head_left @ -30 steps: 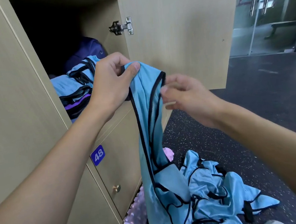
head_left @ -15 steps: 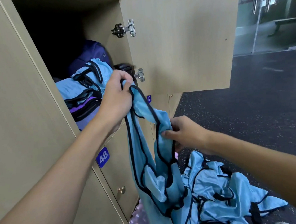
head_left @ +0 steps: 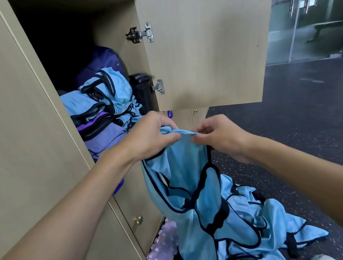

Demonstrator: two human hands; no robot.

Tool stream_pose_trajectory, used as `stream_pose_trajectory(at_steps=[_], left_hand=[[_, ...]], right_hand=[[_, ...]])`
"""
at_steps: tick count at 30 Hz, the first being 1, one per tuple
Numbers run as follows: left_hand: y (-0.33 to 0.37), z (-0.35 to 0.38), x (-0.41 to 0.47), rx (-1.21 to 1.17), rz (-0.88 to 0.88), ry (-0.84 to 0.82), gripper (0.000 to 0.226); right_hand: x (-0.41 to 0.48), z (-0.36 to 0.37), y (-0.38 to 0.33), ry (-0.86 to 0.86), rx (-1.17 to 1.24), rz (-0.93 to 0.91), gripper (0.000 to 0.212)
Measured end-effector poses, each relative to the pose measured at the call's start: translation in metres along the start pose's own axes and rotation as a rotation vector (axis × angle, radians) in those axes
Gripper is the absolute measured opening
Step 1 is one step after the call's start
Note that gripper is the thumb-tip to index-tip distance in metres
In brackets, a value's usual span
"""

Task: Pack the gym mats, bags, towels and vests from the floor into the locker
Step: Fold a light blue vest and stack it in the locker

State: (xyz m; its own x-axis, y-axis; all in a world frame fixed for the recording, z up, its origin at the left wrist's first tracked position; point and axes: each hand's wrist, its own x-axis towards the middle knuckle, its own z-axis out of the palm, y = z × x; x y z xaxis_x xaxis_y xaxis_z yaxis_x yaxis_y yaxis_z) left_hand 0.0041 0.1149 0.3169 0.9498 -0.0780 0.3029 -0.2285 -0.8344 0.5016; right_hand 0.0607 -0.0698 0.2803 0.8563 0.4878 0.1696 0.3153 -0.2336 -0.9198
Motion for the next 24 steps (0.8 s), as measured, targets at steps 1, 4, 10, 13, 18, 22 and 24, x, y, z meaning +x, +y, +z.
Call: stream_pose_trajectory(at_steps=[1,4,10,13,18,22,24], left_hand=[[0.001,-0.001,0.000,-0.007,0.001,0.059,0.016],[0.002,-0.006,0.002,-0.039,-0.025,0.280,0.017],[-0.002,-0.012,0.000,0.014,-0.086,0.314,0.012],[0.002,-0.010,0.000,0.047,-0.063,0.326,0.012],[0.008,-0.015,0.001,0.035,-0.067,0.438,0.009],[0.015,-0.014,0.002,-0.187,-0.189,0.323,0.008],[0.022,-0.015,0.003,-0.352,-0.260,0.286,0.004]], right_hand=[[-0.001,0.000,0.002,-0.033,-0.045,0.009,0.006],[-0.003,-0.002,0.005,-0.091,-0.265,0.016,0.014],[0.001,-0.012,0.002,0.212,-0.443,-0.067,0.013],[0.003,-0.016,0.003,0.311,-0.397,-0.056,0.009],[0.003,-0.019,-0.003,0.319,-0.297,-0.087,0.017],[0.003,-0.023,0.001,0.325,-0.309,0.001,0.029],[0.003,-0.026,0.003,0.325,-0.285,0.097,0.030]])
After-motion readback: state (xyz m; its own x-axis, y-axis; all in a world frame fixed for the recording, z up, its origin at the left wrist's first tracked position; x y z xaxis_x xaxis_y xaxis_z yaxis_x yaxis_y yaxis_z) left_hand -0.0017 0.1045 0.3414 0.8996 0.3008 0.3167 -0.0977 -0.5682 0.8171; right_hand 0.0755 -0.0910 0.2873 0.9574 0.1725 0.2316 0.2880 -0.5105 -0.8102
